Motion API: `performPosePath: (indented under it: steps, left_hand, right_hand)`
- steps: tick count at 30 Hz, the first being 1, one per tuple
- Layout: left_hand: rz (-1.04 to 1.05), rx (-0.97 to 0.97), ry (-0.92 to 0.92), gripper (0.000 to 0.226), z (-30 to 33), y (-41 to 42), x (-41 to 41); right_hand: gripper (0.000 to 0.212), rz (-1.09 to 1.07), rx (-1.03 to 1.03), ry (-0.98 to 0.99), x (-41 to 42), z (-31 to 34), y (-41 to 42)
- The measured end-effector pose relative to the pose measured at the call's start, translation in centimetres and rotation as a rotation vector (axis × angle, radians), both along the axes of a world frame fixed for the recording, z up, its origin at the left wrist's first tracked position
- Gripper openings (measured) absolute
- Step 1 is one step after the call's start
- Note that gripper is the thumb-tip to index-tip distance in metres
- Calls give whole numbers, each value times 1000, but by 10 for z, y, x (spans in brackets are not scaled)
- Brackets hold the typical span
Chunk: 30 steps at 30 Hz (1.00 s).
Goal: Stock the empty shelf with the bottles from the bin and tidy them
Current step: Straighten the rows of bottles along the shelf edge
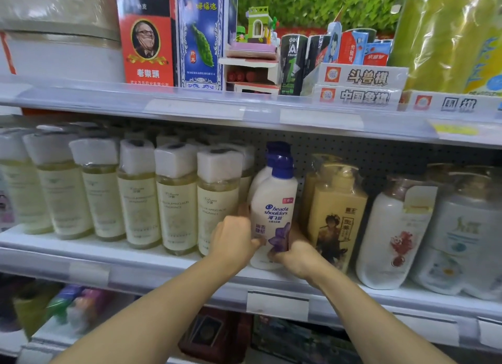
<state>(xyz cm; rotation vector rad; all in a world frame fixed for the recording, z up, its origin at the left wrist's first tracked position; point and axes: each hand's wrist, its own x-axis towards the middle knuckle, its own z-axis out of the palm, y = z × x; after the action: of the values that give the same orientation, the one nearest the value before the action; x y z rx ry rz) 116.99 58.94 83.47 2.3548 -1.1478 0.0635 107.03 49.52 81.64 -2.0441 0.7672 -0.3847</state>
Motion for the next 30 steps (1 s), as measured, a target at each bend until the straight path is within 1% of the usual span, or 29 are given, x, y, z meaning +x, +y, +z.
performPosePath:
  steps: [2,4,6,8,9,11,14,17,19,21,25,30]
  left_hand:
    - [-3,-10,-14,40,1,2,0]
    - [-13,-49,-17,43,2,4,-1]
    - [-26,-101,-14,49,3,6,-1]
    - [-30,-127,-26,53,5,7,-1]
    - [-29,-128,-35,53,6,7,-1]
    - [-28,-124,-52,53,8,9,-1]
    - [-15,-90,-97,47,10,11,-2]
    - [11,-73,-149,43,9,12,-6]
    - [20,-76,-163,43,7,12,-11]
    - [21,-73,-146,42,6,10,-13]
    - [55,-36,-155,31,6,4,-11]
    - [97,-57,-135,30,7,1,-13]
  right_hand:
    - [44,11,-3,3,0,1,1]
    - [45,-3,57,-23,0,3,0]
    - [49,-124,192,-162,2,7,-2]
    - [57,-231,356,-398,8,9,-7]
    - [60,-264,409,-484,11,10,-9]
    - [61,-298,419,-530,14,9,-11]
    - [63,-207,356,-460,9,6,-7]
    - [65,-132,226,-248,-5,4,2]
    - [56,-94,93,-111,-9,1,7]
    - [51,-97,-27,-37,-9,-2,8]
    - [55,-100,-84,-19,-6,-5,7]
    - [58,-70,-90,-31,-7,-6,4]
